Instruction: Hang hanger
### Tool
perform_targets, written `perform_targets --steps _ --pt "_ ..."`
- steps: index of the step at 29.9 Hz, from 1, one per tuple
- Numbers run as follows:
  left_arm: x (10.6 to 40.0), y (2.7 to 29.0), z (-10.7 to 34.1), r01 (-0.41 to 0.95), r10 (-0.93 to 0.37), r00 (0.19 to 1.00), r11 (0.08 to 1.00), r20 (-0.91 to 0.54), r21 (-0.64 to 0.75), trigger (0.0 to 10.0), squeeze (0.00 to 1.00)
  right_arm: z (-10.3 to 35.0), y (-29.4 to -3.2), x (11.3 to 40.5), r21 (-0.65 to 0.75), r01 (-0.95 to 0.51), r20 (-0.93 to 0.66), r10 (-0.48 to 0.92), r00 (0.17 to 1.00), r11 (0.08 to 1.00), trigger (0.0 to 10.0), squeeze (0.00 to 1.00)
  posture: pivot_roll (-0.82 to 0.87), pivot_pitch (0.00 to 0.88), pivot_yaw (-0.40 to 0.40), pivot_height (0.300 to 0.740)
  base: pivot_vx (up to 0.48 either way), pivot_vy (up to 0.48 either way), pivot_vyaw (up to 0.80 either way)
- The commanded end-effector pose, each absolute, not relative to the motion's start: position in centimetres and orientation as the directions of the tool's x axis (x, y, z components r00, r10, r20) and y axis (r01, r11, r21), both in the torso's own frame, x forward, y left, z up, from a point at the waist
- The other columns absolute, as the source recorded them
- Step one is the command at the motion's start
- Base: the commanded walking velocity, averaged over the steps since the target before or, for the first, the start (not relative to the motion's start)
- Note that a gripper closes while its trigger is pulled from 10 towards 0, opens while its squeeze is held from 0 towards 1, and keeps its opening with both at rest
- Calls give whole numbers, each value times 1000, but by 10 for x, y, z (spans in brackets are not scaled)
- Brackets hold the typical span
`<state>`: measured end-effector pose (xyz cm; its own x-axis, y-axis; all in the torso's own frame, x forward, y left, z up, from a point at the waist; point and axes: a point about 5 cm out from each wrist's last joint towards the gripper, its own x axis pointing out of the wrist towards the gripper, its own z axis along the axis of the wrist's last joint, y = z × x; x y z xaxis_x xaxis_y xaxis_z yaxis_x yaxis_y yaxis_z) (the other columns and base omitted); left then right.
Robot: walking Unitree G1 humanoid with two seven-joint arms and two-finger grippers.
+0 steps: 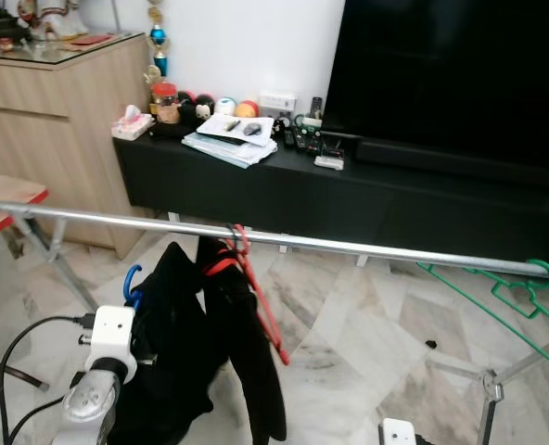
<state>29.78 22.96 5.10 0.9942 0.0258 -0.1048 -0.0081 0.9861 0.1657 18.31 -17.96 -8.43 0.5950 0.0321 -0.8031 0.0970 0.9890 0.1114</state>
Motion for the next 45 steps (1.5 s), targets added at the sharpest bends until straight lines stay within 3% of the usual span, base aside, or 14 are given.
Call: perform_targets --steps 1,10,23,36,45 --pt "304 231 59 6 11 996 982 -87 191 10000 0 -83 -178 186 113 98 -797 31 604 989 10000 0 140 0 -35 740 0 0 0" --pt "336 218 84 88 -74 993 984 -92 155 10000 0 -82 -177 189 115 100 -793 30 609 988 10000 0 116 0 -24 740 0 0 0" --pt "368 189 112 282 -255 956 936 -145 213 10000 0 -84 -172 185 127 133 -792 20 610 983 10000 0 78 0 15 740 0 0 0" --pt "379 177 117 314 -253 938 909 -236 274 10000 0 -87 -170 179 134 155 -795 13 607 979 10000 0 65 0 46 740 0 0 0" --pt "380 179 111 267 -170 932 919 -321 291 10000 0 -88 -169 177 138 164 -796 11 606 977 10000 0 65 0 53 740 0 0 0"
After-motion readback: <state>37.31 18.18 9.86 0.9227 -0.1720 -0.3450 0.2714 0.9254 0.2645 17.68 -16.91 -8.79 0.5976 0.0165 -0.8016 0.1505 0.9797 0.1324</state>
